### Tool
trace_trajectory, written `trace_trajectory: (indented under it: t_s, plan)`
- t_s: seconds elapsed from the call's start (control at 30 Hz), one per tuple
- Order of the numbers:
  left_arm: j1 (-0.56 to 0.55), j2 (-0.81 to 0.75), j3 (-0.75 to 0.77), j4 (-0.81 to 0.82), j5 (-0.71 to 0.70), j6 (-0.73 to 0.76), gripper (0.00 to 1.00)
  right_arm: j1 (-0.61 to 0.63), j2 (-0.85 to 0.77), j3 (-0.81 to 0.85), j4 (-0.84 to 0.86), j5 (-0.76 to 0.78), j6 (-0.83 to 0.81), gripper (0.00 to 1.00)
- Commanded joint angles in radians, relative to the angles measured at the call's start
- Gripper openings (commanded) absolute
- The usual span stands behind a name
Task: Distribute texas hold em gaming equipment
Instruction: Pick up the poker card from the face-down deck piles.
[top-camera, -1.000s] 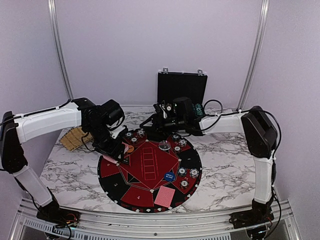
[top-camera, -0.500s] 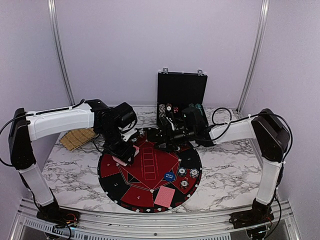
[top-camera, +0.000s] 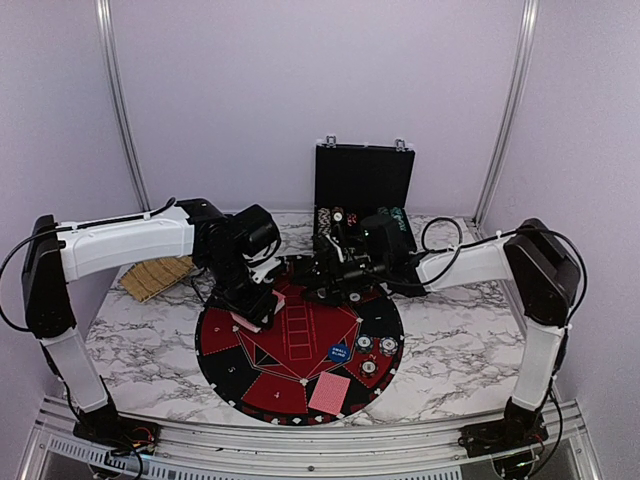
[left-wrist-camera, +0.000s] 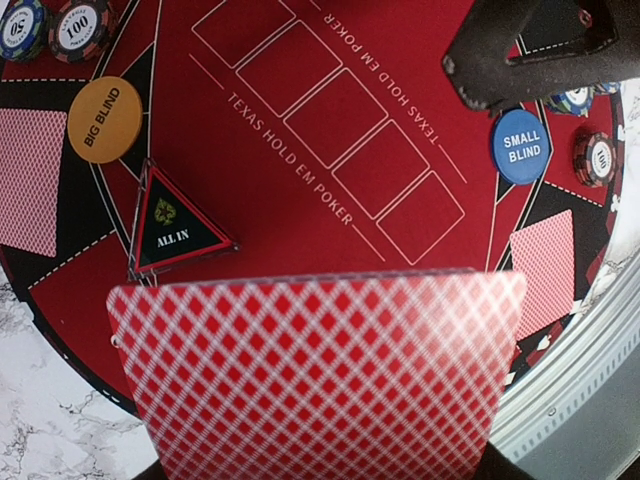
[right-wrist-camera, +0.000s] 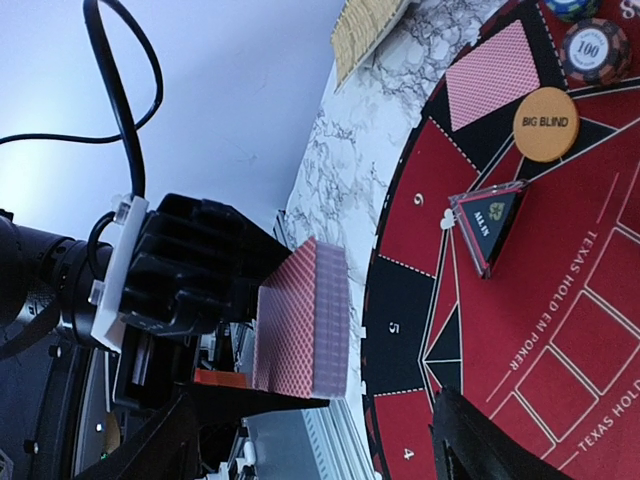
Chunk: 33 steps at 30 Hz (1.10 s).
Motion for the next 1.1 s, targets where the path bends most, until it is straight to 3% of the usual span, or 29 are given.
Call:
trace_trajectory:
  t_s: [0.0,0.73,1.07]
  plan:
    - [-0.005,0.005,0.029,0.007,0.016,0.013,0.41,0.029,0.036,0.068,0.035,-0.020,0.017,0.78]
    - [-0.005,-0.010,0.027,0.012,0.015,0.013,0.41,0.091,0.177,0.169,0.094,-0.026,0.084,0.69]
    - [-0.006,-0.031,0.018,0.013,0.011,0.011,0.41,0.091,0.204,0.181,0.049,-0.006,0.045,0.53]
